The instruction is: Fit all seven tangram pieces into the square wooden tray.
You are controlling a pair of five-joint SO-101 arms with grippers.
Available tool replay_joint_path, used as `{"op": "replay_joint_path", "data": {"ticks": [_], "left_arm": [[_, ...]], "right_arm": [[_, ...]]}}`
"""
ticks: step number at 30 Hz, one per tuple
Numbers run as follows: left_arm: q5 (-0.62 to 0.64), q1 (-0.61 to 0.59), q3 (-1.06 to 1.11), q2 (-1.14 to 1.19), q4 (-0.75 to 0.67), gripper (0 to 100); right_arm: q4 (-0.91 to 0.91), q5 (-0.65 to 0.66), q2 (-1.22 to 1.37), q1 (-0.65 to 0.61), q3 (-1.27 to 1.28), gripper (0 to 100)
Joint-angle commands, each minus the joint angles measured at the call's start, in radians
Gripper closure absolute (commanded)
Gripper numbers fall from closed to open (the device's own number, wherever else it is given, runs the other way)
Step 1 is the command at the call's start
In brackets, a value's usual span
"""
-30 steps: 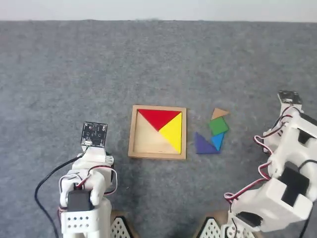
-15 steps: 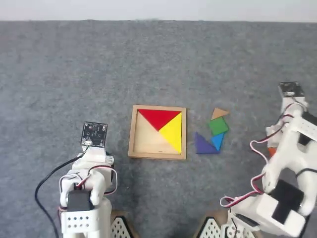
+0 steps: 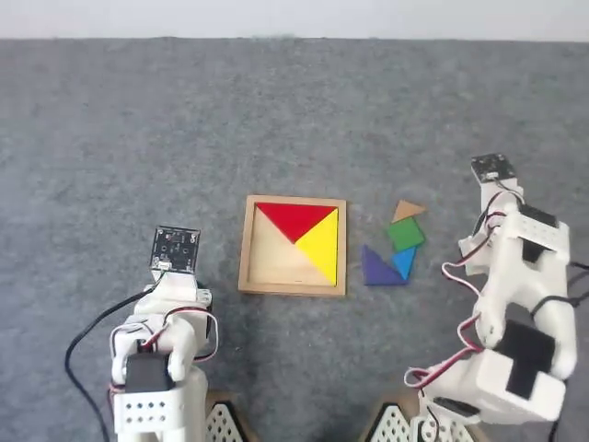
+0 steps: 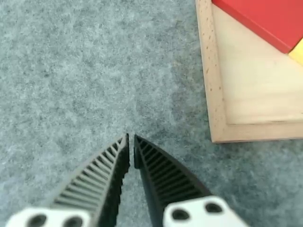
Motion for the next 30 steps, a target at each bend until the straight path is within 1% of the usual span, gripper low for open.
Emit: {"op": "replay_joint_path", "data": {"ticks": [1,5,13,17,23,27,30], "left_arm": [[-0.002,0.006,-0.01,-0.017,0.003,98],[-0.002,0.006,-0.01,-0.017,0.003,98],[-0.002,0.006,-0.01,-0.017,0.003,98],[-0.002,0.006,-0.01,-0.017,0.003,98],[-0.002,0.006,-0.01,-0.017,0.003,98],[-0.002,0.006,-0.01,-0.017,0.003,98],[-0.002,0.006,-0.01,-0.017,0.003,98]], "right_arm": [[-0.028,-0.012,0.022,-0.008,-0.012,70.6],[-0.061,-0.012,0.073,0.001,-0.012,70.7],[-0.061,-0.008,0.087,0.093,-0.048,70.7],[-0.062,0.035,0.093,0.13,-0.051,70.7],[-0.071,0.04,0.094,0.165,-0.051,70.9],[-0.064,0.029,0.073,0.162,-0.051,77.6],[-0.039,-0.018,0.012,0.157,-0.052,78.5]]}}
